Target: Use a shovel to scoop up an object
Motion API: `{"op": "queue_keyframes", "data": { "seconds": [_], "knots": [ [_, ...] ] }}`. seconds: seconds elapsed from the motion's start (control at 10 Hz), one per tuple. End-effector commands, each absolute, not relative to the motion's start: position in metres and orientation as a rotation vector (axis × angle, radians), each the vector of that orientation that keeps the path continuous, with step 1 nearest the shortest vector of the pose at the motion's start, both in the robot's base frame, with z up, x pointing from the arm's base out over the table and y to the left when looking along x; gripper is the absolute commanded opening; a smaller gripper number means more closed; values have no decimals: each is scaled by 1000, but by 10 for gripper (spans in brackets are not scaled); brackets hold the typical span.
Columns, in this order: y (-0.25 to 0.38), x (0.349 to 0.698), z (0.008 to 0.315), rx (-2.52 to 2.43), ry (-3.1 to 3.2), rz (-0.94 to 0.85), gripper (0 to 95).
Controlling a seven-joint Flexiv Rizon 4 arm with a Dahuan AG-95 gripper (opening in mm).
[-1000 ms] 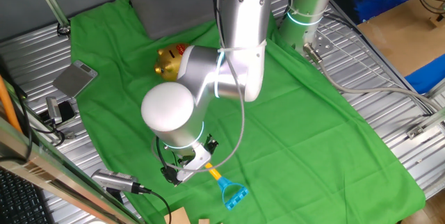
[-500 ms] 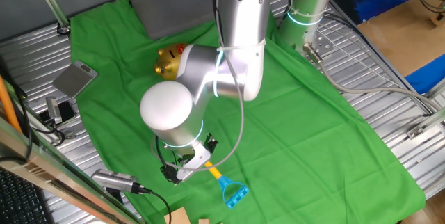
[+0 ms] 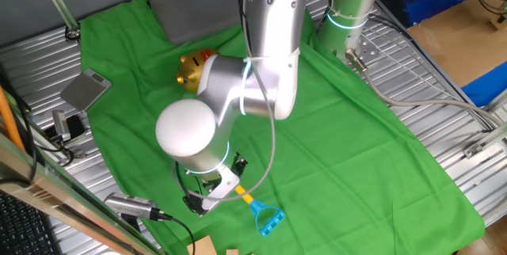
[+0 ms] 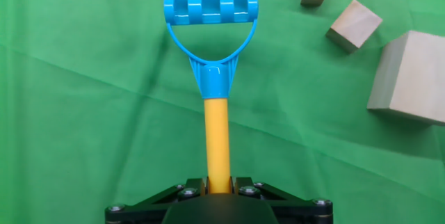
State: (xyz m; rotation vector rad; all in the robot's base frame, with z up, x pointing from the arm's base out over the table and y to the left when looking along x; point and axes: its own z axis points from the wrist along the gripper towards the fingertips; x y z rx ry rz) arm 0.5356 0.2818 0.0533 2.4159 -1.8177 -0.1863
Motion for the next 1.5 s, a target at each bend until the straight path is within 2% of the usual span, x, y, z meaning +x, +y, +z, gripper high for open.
{"op": "queue_keyframes", "data": {
  "seconds": [0.1, 0.8, 1.5],
  "knots": [
    [282, 536, 53, 2447, -1772, -184, 0],
    [284, 536, 50, 2581, -1634, -121, 0],
    [284, 536, 33, 2606, -1619, -86, 0]
  ]
}}
